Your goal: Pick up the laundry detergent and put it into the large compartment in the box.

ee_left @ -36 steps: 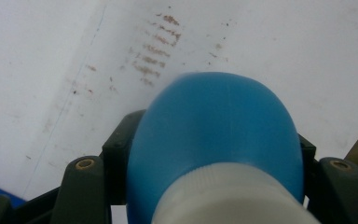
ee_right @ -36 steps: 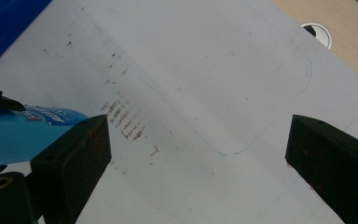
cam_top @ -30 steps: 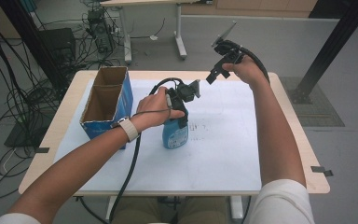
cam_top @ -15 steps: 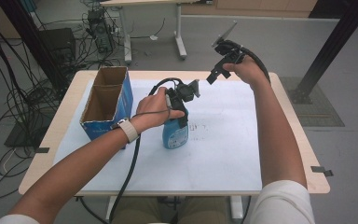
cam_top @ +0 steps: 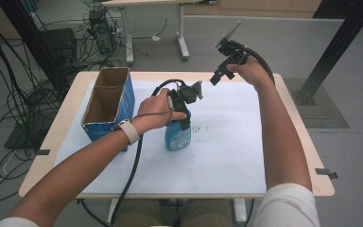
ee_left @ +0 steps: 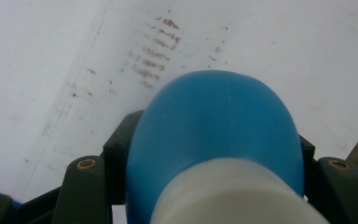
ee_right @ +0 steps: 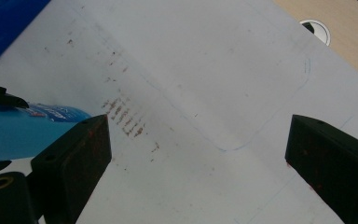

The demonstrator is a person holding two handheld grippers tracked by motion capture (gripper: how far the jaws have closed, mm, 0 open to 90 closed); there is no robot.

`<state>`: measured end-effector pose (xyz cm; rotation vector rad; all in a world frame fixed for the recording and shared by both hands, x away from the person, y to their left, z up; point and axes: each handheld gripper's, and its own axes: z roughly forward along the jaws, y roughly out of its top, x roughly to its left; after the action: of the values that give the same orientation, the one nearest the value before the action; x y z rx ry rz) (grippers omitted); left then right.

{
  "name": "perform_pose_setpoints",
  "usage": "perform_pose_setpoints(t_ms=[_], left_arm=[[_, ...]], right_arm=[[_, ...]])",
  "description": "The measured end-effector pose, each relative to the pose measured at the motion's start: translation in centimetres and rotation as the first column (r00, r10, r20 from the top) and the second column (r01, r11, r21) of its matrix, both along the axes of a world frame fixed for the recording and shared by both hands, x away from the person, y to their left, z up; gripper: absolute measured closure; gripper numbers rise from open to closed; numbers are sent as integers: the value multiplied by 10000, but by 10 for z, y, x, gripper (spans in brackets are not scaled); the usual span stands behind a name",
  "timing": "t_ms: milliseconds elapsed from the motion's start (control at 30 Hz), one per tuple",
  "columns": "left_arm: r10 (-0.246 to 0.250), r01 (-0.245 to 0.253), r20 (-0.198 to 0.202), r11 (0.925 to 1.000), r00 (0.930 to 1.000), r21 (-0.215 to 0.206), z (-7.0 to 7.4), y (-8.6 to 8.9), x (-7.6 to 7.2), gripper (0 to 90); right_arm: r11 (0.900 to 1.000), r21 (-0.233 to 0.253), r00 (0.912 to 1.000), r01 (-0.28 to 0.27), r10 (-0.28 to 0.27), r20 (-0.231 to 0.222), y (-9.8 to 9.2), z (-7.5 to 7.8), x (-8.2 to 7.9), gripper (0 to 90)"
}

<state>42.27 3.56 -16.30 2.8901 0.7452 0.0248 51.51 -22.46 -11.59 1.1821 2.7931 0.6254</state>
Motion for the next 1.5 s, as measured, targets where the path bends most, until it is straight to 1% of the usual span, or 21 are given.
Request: perform_pose_setpoints(t_ms=[1267,1300,1500], left_arm=[[11,-11,-3,10000,10000,20,0,0,0,396],[41,-42,-33,10000,10000,-37,0,0,0,396],[28,-28,9,10000,10000,16,0,0,0,396]], right_arm=[[10000,-4,10000,46,-46,-29,0,1,0,69],[10000,-13,10000,34,-34,-25,0,1,0,69],[10000,-28,10000,61,-61,-7,-1,1,-1,69]])
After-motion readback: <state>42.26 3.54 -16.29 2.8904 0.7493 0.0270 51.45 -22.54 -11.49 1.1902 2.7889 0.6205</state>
